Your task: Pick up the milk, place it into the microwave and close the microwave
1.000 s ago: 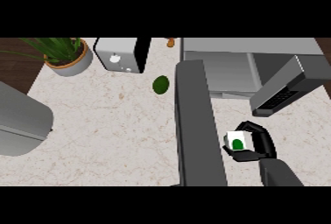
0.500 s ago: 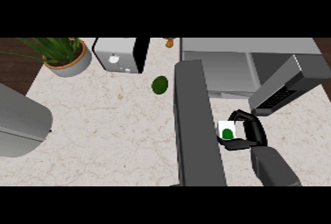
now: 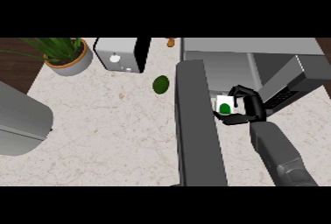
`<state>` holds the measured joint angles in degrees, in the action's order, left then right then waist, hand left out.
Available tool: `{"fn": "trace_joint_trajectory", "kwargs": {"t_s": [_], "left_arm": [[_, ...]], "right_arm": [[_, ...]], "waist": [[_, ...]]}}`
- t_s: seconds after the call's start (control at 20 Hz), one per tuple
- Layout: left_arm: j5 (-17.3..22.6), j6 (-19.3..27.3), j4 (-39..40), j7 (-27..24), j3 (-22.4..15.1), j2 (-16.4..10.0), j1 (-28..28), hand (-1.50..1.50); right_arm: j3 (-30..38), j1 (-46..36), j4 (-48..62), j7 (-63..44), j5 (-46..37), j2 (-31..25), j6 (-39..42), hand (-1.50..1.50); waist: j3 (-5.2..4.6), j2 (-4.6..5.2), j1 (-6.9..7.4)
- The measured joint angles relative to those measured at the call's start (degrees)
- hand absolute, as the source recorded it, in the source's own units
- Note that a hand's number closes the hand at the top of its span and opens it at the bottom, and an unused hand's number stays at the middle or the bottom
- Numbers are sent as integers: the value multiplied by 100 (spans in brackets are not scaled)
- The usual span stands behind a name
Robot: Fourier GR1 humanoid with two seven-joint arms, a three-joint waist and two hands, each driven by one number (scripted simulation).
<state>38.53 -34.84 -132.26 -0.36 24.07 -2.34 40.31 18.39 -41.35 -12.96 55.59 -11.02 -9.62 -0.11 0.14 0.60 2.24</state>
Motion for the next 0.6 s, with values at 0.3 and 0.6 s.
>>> {"fn": "trace_joint_trajectory", "kwargs": {"t_s": [0.3, 0.6], "left_arm": [[127, 129, 38, 165, 93, -249, -281, -150], [239, 193, 59, 225, 121, -377, -528, -150]], "right_arm": [[74, -644, 265, -474, -21, -257, -158, 150], [54, -1033, 446, -760, -117, -510, -241, 150]], "waist": [[5, 56, 91], [12, 121, 222]]}}
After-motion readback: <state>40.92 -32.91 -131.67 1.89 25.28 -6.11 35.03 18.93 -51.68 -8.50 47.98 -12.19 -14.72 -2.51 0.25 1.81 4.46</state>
